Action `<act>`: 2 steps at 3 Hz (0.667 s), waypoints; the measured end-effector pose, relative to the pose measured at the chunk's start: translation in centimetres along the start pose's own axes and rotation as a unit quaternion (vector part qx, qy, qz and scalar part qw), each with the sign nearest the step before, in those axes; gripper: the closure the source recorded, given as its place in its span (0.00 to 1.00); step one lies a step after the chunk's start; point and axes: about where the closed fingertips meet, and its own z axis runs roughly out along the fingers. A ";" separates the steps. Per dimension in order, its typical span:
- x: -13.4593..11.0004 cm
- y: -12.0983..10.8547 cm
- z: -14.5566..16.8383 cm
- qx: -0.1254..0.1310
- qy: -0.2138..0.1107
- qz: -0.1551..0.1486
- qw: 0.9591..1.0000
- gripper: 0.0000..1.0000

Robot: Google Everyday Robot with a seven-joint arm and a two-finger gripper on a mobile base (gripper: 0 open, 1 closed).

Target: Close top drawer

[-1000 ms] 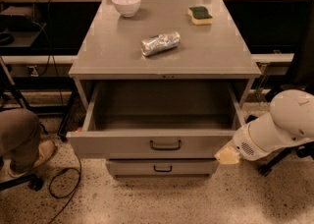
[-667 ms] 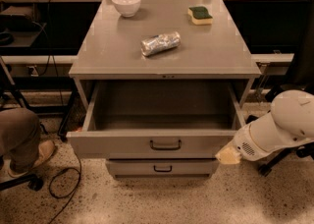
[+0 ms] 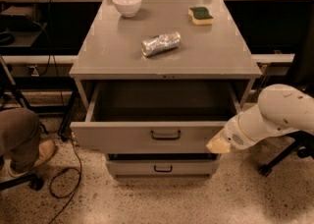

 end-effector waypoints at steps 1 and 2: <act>-3.2 -3.4 1.9 0.009 -0.020 -0.031 0.999 1.00; -5.8 -5.6 2.9 0.017 -0.035 -0.053 0.998 1.00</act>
Offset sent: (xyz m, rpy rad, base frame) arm 0.1284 0.0250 -0.0030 0.0199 -0.1792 0.1009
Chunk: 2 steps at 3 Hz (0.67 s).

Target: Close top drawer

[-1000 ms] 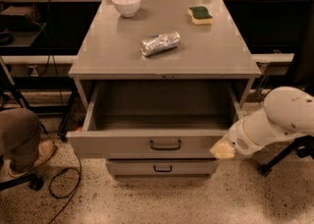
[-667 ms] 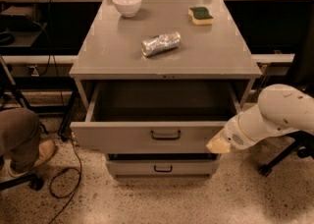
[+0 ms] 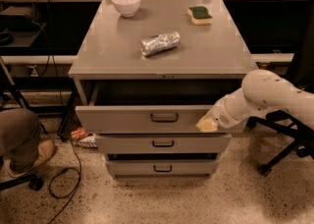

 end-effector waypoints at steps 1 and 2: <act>-2.7 -2.0 0.2 0.010 -0.020 -0.023 0.999 1.00; -5.4 -4.5 0.6 0.014 -0.036 -0.043 0.998 1.00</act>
Offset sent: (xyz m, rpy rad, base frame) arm 0.0759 0.0161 0.0302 0.0264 -0.1246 0.0551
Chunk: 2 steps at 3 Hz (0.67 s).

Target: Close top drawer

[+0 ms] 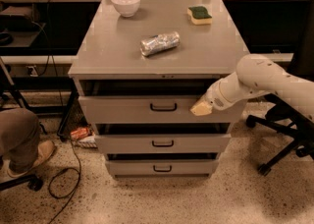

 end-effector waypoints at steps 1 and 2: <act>0.0 0.0 0.0 0.000 0.000 0.000 1.000 1.00; 0.0 0.0 0.0 0.000 0.000 0.000 1.000 1.00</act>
Offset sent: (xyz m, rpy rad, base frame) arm -0.0989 -0.0717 -0.0296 0.0195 0.1339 -0.1628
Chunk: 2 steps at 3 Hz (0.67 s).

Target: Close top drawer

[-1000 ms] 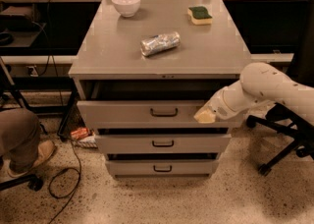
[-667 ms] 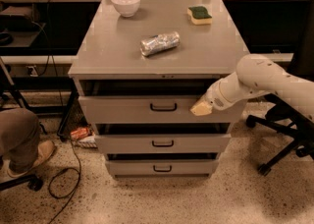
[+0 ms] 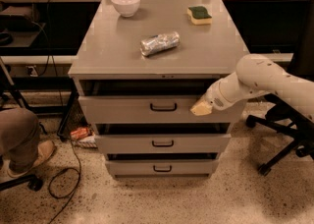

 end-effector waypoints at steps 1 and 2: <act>0.0 0.0 0.0 0.000 0.000 0.000 1.000 1.00; 0.0 0.0 0.0 0.000 0.000 0.000 1.000 1.00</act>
Offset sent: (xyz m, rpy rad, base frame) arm -0.1447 -0.0955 -0.0346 0.0237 0.1799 -0.2455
